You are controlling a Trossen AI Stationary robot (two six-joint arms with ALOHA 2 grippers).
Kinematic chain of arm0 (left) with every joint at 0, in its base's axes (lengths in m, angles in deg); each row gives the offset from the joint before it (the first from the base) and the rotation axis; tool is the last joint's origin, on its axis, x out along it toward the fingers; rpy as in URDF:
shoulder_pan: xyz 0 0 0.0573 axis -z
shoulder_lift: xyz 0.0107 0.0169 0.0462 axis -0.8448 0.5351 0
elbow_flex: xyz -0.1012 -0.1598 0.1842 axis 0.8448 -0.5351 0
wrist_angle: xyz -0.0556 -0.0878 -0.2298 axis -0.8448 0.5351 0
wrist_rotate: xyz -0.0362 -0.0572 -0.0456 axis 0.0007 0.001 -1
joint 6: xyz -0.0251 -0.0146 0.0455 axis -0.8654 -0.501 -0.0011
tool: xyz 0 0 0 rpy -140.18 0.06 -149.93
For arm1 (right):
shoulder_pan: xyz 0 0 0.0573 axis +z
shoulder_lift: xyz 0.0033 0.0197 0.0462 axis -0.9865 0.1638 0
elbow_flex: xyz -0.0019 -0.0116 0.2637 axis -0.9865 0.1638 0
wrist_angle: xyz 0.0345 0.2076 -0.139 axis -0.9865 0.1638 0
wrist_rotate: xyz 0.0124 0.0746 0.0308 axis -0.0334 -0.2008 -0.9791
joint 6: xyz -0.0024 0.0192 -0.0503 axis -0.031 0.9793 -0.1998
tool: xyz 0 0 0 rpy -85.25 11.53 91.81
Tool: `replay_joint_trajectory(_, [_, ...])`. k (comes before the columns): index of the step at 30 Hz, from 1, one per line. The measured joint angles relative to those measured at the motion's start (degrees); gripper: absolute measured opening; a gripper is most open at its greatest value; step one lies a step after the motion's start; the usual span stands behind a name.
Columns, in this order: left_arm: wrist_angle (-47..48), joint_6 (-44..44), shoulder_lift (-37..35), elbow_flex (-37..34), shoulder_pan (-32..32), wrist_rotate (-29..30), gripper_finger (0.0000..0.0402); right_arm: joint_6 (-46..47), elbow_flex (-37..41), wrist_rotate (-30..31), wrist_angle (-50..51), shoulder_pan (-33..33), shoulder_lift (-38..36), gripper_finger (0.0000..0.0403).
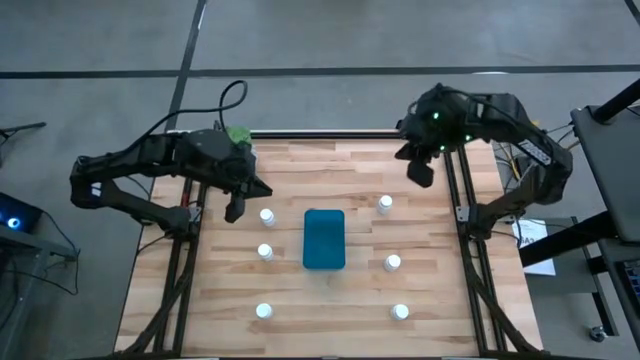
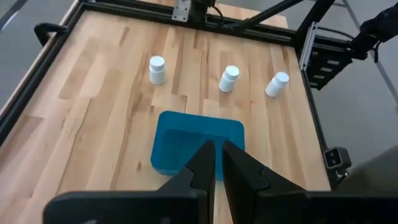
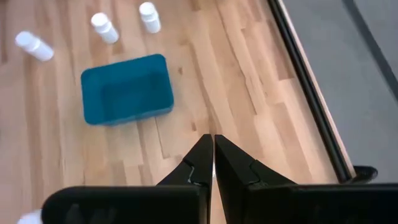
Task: Pick and place pill bottles into a basket
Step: Put the white medicine bottle into the blue bin
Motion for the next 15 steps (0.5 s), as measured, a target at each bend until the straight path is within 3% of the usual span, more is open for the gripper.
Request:
replay_joint_trajectory(5, [-1.3,-0.1,1.4,0.0,0.0,0.0,0.0011,-7.9,4.4,-7.0,0.0,-5.5,-0.8,0.0009])
replay_joint_trajectory(10, [-1.1,-0.2,2.7,0.0,0.0,0.0,0.0011,-12.5,9.7,-7.3,-0.4,-7.8,-0.8,0.0018])
replay_joint_trajectory(15, [-1.0,-0.7,3.5,0.0,0.0,0.0,0.0011,-12.5,16.2,-7.3,-2.9,-9.0,-0.7,0.006])
